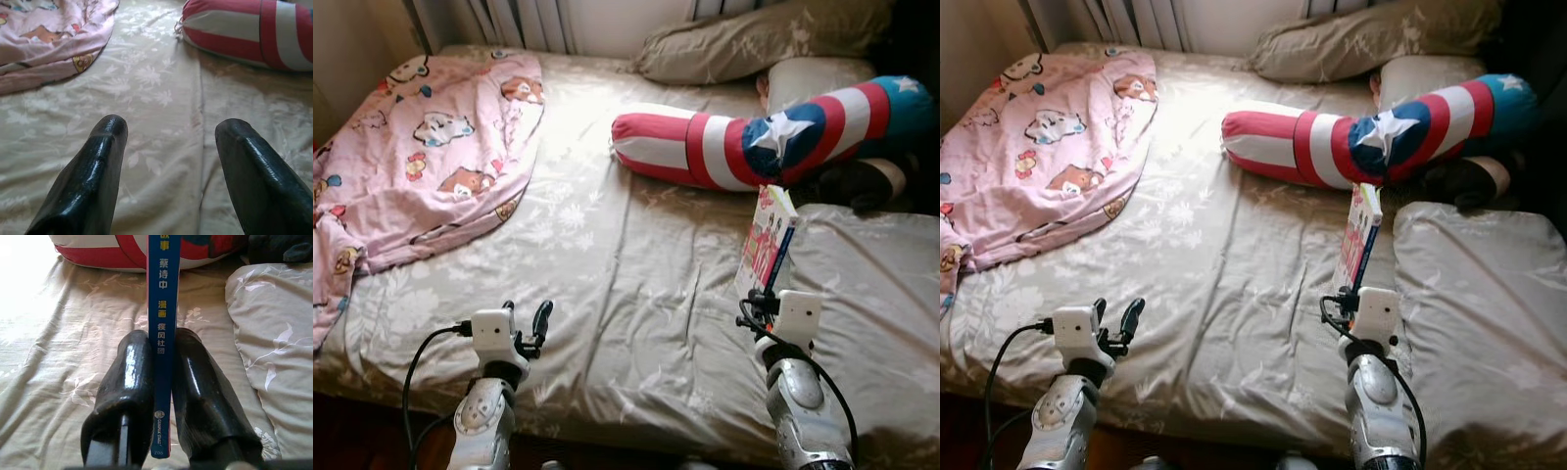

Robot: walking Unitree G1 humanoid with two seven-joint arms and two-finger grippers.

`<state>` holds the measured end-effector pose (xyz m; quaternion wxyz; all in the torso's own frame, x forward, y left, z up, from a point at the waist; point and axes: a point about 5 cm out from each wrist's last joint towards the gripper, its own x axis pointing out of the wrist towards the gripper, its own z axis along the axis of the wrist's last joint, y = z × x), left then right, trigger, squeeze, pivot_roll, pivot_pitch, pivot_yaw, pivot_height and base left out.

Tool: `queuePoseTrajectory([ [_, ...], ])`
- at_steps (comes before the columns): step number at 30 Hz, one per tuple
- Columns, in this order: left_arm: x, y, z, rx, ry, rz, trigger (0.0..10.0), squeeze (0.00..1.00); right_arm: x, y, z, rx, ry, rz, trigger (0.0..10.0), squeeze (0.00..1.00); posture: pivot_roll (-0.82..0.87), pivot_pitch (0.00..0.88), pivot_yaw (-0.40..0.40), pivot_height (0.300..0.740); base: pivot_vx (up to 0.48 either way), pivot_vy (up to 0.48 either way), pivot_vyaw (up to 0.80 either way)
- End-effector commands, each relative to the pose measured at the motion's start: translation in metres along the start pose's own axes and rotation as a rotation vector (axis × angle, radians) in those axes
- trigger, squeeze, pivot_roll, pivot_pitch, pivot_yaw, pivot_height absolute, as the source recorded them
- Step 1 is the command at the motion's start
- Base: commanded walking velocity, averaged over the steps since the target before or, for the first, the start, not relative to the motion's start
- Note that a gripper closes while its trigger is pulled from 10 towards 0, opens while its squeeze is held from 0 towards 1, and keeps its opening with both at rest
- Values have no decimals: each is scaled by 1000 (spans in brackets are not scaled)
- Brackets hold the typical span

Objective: Clean up the room

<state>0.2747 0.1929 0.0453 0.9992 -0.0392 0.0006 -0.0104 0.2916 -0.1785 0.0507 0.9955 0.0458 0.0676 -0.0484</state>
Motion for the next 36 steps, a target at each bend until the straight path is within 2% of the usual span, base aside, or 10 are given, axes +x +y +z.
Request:
queuePoseTrajectory([
  [1, -4, 1, -4, -2, 27, 2, 10000, 0, 0, 0, 4, 3, -32, -11, 10000, 0, -11, 189, -37, 680, 0, 0, 0],
  [8, -2, 1, -2, -1, 22, 4, 10000, 0, 2, 3, 4, 3, -25, 6, 10000, 0, -9, 192, -38, 666, 0, 0, 0],
  [19, -3, 2, -2, -3, 23, 5, 10000, 0, 2, 1, 3, 0, -27, -7, 10000, 0, -5, 195, -40, 666, 0, 0, 0],
  [24, -4, 3, -2, -1, 24, 8, 10000, 0, 3, 6, 3, 4, -33, 14, 10000, 0, -6, 196, -40, 636, 0, 0, 0],
  [36, -6, 6, -2, -3, 27, 14, 10000, 0, 3, 3, 0, 7, -20, -11, 10000, 0, 1, 198, -39, 636, 0, 0, 0],
])
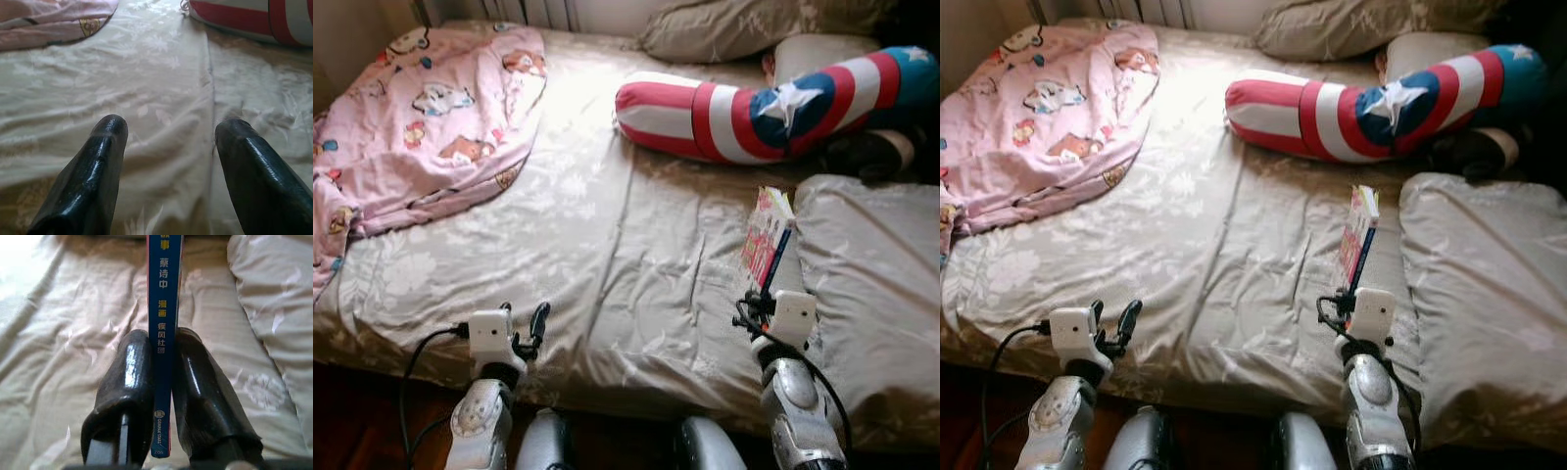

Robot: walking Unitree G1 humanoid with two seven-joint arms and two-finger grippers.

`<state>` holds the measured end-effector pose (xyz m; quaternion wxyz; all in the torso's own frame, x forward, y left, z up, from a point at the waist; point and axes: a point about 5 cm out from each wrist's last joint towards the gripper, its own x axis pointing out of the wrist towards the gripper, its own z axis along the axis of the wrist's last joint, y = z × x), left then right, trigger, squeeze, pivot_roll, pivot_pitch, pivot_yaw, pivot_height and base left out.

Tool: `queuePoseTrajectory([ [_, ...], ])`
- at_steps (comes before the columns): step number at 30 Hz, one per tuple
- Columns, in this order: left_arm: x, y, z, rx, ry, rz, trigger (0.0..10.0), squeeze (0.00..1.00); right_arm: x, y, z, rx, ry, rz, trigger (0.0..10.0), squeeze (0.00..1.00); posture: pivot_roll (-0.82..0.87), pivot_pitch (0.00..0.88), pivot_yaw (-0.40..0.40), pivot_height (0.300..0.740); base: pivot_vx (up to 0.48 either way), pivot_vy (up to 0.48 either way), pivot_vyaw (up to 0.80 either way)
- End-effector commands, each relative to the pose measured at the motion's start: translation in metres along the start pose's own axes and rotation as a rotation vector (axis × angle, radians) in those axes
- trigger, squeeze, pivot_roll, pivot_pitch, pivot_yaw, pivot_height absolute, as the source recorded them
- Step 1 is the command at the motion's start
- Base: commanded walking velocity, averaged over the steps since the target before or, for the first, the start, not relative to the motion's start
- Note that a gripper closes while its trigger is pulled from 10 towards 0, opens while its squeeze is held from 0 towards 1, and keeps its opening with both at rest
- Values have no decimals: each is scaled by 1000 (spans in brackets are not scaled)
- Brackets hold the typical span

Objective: Clean up the room

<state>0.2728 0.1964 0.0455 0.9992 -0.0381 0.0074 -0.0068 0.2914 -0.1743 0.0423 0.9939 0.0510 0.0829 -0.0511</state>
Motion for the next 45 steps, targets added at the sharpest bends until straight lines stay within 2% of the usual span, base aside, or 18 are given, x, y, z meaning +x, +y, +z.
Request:
queuePoseTrajectory([
  [1, -4, 3, -3, -5, 15, 7, 10000, 0, 2, -1, 9, -5, -52, -3, 10000, 0, 1, 198, -39, 636, 0, 0, 0],
  [24, -4, 0, -4, -16, 28, -17, 10000, 0, 3, 3, 7, -3, -56, 16, 10000, 0, 0, 175, -28, 636, 0, 0, 0],
  [45, -4, -2, -4, -19, 26, -22, 10000, 0, 7, 3, 8, 13, -50, 2, 10000, 0, 4, 193, -36, 636, 282, 0, 0],
])
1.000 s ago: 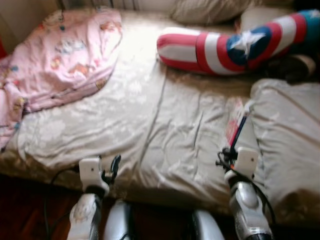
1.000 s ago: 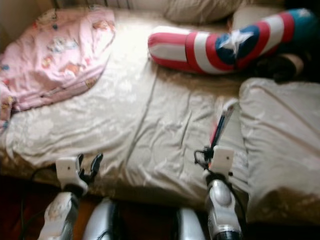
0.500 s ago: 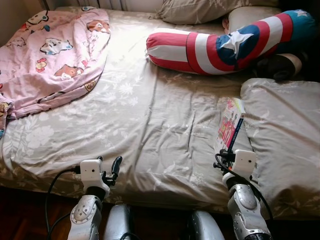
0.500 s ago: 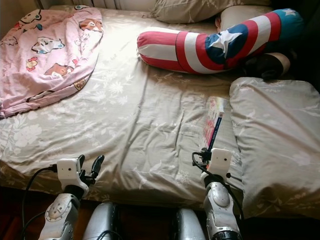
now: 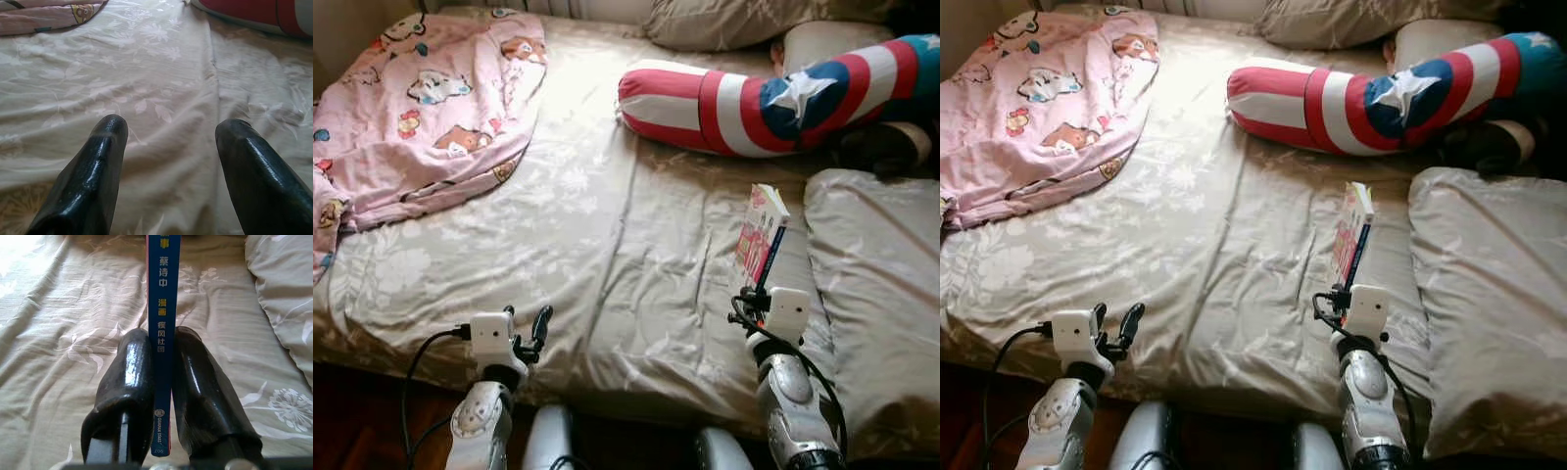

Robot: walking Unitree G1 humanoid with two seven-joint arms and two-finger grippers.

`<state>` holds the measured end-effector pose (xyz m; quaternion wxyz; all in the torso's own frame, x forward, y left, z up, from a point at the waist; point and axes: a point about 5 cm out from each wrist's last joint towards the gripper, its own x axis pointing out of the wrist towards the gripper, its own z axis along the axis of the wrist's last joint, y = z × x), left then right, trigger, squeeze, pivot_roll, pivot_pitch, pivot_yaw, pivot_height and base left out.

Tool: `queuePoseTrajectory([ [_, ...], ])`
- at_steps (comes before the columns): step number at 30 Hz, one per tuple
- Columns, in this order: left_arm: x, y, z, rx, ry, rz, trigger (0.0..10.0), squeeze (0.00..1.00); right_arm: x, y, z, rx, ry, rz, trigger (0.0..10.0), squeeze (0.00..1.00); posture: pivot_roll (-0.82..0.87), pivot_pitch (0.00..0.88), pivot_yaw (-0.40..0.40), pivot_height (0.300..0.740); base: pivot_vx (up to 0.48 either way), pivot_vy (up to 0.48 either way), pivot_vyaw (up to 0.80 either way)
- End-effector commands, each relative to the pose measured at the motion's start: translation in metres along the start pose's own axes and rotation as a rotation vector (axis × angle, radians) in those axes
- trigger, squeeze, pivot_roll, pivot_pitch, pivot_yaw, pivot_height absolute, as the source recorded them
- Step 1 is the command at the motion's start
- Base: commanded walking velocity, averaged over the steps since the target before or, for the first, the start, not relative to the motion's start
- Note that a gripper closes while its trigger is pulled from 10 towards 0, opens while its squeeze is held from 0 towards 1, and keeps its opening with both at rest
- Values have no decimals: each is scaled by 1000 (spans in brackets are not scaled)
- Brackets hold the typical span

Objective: Clean up the room

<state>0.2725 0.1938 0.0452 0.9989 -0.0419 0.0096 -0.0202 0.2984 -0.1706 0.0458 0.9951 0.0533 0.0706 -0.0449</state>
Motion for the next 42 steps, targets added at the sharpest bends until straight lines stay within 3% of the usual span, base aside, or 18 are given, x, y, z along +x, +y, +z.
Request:
queuePoseTrajectory([
  [1, -3, 0, -4, -12, 21, 5, 10000, 0, 1, -2, 3, 8, -24, -12, 10000, 0, 5, 195, -37, 636, 304, 0, 0],
  [15, -6, 1, -5, -15, 28, 8, 10000, 0, 2, 2, 1, 13, -15, -2, 10000, 0, 14, 207, -41, 636, 18, 0, -210],
  [21, -7, 1, -5, -14, 29, 8, 10000, 0, 8, 3, -6, -127, 56, 72, 10000, 0, 10, 216, -41, 636, 0, 0, 0],
  [27, -9, 0, -5, -15, 30, 5, 10000, 0, 18, 1, -4, -371, 96, 167, 10000, 0, 14, 232, -41, 636, 0, 0, 0],
  [30, -12, 0, -7, -15, 33, 5, 10000, 0, 22, 7, 0, -543, 78, 274, 10000, 0, 19, 241, -42, 636, 0, 0, 0],
  [32, -14, 1, -8, -13, 38, 8, 10000, 0, 23, 17, 2, -773, 40, 435, 10000, 0, 22, 248, -41, 636, 0, 0, 0],
  [36, -17, 3, -8, -10, 39, 10, 10000, 0, 22, 21, 2, -944, 8, 539, 10000, 0, 31, 259, -41, 636, 0, 0, 0],
  [37, -19, 4, -7, -7, 39, 11, 10000, 0, 22, 19, 1, -1063, 0, 560, 10000, 0, 37, 265, -40, 636, 0, 0, 0],
  [40, -21, 5, -7, -6, 40, 13, 10000, 0, 23, 17, 0, -1104, 1, 574, 10000, 0, 41, 268, -40, 636, 0, 0, 0],
  [42, -26, 6, -8, -3, 45, 17, 10000, 0, 23, 15, -3, -1208, 10, 589, 10000, 0, 47, 280, -39, 636, 0, 0, 0],
])
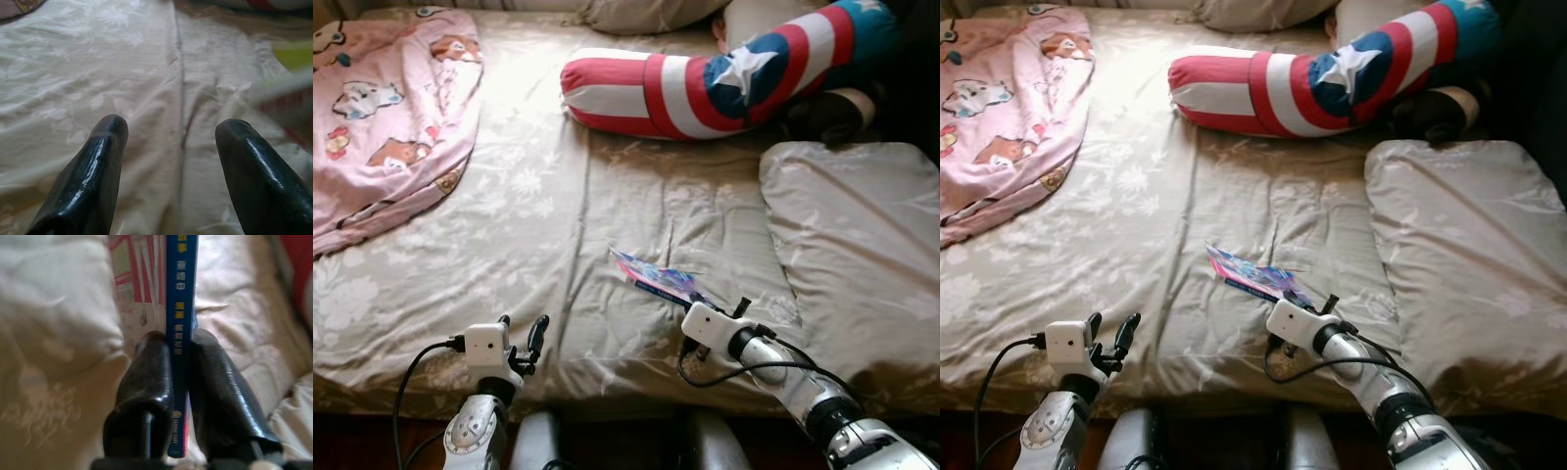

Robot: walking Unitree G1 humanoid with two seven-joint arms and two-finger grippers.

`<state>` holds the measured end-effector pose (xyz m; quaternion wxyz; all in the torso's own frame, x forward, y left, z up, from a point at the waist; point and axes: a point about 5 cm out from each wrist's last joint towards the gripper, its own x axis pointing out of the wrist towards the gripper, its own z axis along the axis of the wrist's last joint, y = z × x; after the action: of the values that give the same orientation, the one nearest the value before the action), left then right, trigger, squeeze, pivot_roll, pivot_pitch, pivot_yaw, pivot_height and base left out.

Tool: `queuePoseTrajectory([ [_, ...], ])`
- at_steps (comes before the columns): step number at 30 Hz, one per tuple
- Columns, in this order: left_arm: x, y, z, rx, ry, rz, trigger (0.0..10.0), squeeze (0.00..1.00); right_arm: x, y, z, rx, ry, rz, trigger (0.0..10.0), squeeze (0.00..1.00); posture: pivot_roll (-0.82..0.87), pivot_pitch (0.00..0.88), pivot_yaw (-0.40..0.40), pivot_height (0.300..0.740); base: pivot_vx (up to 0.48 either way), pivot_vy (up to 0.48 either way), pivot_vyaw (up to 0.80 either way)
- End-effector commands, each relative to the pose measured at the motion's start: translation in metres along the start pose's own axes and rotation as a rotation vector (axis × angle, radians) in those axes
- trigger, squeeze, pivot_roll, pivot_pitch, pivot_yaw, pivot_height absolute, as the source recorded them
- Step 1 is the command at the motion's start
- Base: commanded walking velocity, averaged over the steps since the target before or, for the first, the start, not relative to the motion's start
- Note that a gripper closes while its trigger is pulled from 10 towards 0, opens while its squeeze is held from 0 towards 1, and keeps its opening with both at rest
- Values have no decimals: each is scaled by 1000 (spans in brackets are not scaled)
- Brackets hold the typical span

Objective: Clean up the room

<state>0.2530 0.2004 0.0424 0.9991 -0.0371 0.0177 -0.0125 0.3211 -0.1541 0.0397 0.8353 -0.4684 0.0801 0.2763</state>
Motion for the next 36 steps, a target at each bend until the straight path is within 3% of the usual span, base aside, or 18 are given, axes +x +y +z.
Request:
queuePoseTrajectory([
  [1, -7, 1, -5, -11, 31, 1, 10000, 0, -1, -2, -3, -91, 7, -1, 10000, 0, 47, 280, -39, 636, 0, 0, 0],
  [4, -9, 1, -5, -10, 32, 1, 10000, 0, -1, -1, -3, -118, 10, 10, 10000, 0, 49, 285, -37, 636, 0, 0, 0],
  [7, -13, 1, -6, -9, 39, 1, 10000, 0, 0, -22, -7, -100, 70, -155, 10000, 0, 49, 290, -32, 636, 0, 0, 0],
  [8, -13, 1, -6, -9, 39, 1, 10000, 0, 0, -22, -7, -100, 70, -155, 10000, 0, 49, 290, -32, 636, 0, 0, 0],
  [11, -14, 0, -6, -9, 46, -1, 10000, 0, 0, -38, -4, -221, 55, -287, 10000, 0, 44, 287, -30, 636, 0, 0, 0],
  [12, -14, 0, -6, -9, 47, -3, 10000, 0, 0, -38, -3, -265, 46, -298, 10000, 0, 45, 285, -30, 636, 0, 0, 0],
  [17, -14, -1, -7, -10, 49, -5, 10000, 0, -1, -37, -4, -247, 48, -301, 10000, 0, 44, 281, -34, 636, 0, 0, 0],
  [21, -15, -2, -6, -13, 52, -5, 10000, 0, 1, -27, -3, -243, 48, -265, 10000, 0, 44, 286, -39, 636, 0, 0, 0],
  [26, -18, -3, -8, -16, 58, 0, 10000, 0, 0, 15, -6, -232, 46, -98, 10000, 0, 51, 306, -46, 636, 0, 0, 0],
  [29, -21, -3, -8, -16, 61, 3, 10000, 0, -2, 29, -8, -237, 66, -57, 10000, 0, 60, 319, -48, 636, 0, 0, 0],
  [36, -25, -1, -9, -14, 71, 8, 10000, 0, -4, 49, -12, -180, 129, 17, 10000, 0, 59, 339, -47, 636, 0, 0, 0],
])
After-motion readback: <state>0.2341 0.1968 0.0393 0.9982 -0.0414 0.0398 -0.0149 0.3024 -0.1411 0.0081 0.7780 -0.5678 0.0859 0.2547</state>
